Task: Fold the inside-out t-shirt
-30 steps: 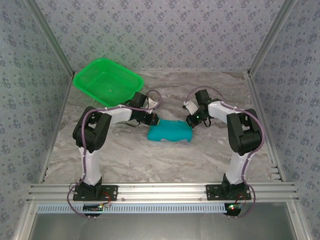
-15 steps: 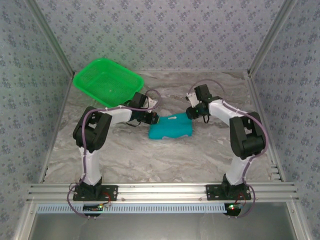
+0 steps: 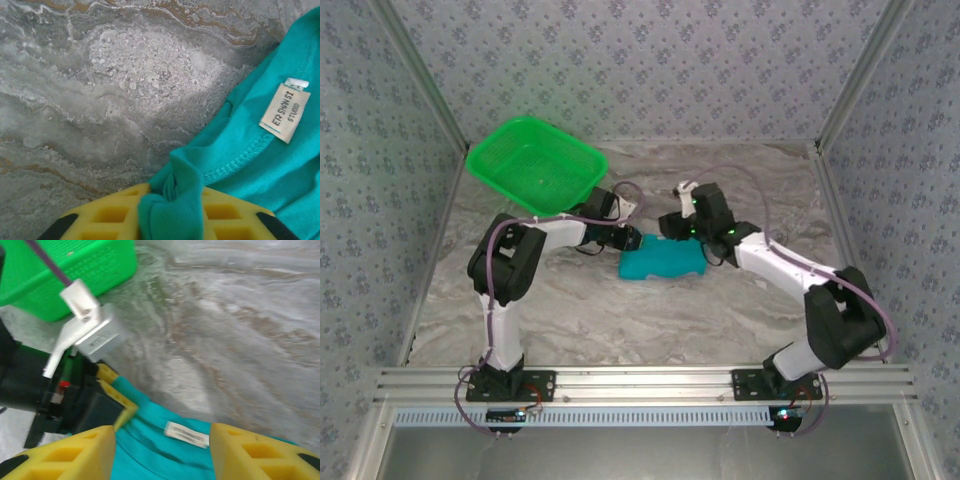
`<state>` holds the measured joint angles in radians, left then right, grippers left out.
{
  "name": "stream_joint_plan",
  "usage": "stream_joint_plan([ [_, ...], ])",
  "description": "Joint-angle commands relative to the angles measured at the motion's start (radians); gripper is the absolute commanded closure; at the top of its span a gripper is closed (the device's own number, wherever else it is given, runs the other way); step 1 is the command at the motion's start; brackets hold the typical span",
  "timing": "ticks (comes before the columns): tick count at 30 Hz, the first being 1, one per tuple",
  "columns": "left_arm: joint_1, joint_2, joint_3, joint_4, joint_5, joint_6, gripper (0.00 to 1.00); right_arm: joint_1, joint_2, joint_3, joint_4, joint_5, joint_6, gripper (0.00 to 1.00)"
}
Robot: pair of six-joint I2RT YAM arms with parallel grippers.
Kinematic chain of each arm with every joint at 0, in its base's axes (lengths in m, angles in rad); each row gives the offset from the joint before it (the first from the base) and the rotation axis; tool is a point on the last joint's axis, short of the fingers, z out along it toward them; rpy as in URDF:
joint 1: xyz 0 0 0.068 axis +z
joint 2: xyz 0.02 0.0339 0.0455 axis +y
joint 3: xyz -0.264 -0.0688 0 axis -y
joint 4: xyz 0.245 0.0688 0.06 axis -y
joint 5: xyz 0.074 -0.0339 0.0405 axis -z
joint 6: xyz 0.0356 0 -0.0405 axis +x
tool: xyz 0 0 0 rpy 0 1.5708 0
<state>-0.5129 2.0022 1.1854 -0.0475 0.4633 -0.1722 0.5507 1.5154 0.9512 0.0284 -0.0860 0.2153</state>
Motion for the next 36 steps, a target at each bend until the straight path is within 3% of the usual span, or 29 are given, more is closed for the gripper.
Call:
stream_joint_plan([
  [1,0.024,-0.042,-0.044,-0.068,0.007,-0.022,0.65,0.018,0.070,-0.055,0.120,0.044,0.091,0.48],
  [8,0.032,-0.216,0.074,-0.214,0.021,-0.057,0.60,-0.034,0.119,-0.228,0.311,-0.058,0.084,0.50],
  [11,0.011,-0.305,-0.001,-0.135,0.024,-0.146,0.60,-0.021,0.150,-0.240,0.333,-0.047,0.033,0.53],
  [14,-0.079,-0.353,-0.083,-0.047,-0.013,-0.182,0.63,-0.006,0.198,-0.270,0.413,-0.062,0.015,0.56],
  [18,-0.163,-0.301,-0.147,0.047,-0.069,-0.219,0.71,0.016,0.234,-0.295,0.460,-0.056,0.004,0.58],
  [23,-0.166,-0.222,-0.236,0.150,-0.203,-0.194,0.82,0.020,0.242,-0.376,0.551,-0.057,0.006,0.58],
  [25,-0.165,-0.193,-0.235,0.113,-0.280,-0.159,0.84,0.020,0.244,-0.401,0.582,-0.080,-0.008,0.58],
  [31,-0.149,-0.162,-0.267,0.169,-0.268,-0.160,0.81,-0.011,0.138,-0.456,0.577,-0.089,-0.037,0.55],
  [34,-0.134,-0.223,-0.256,0.148,-0.190,-0.145,0.72,-0.054,-0.003,-0.441,0.478,-0.123,-0.039,0.52],
  [35,-0.135,-0.260,-0.244,0.125,-0.162,-0.136,0.67,-0.069,-0.058,-0.428,0.432,-0.139,-0.035,0.47],
  [36,-0.135,-0.303,-0.227,0.095,-0.143,-0.126,0.64,-0.094,-0.114,-0.416,0.391,-0.161,-0.029,0.33],
])
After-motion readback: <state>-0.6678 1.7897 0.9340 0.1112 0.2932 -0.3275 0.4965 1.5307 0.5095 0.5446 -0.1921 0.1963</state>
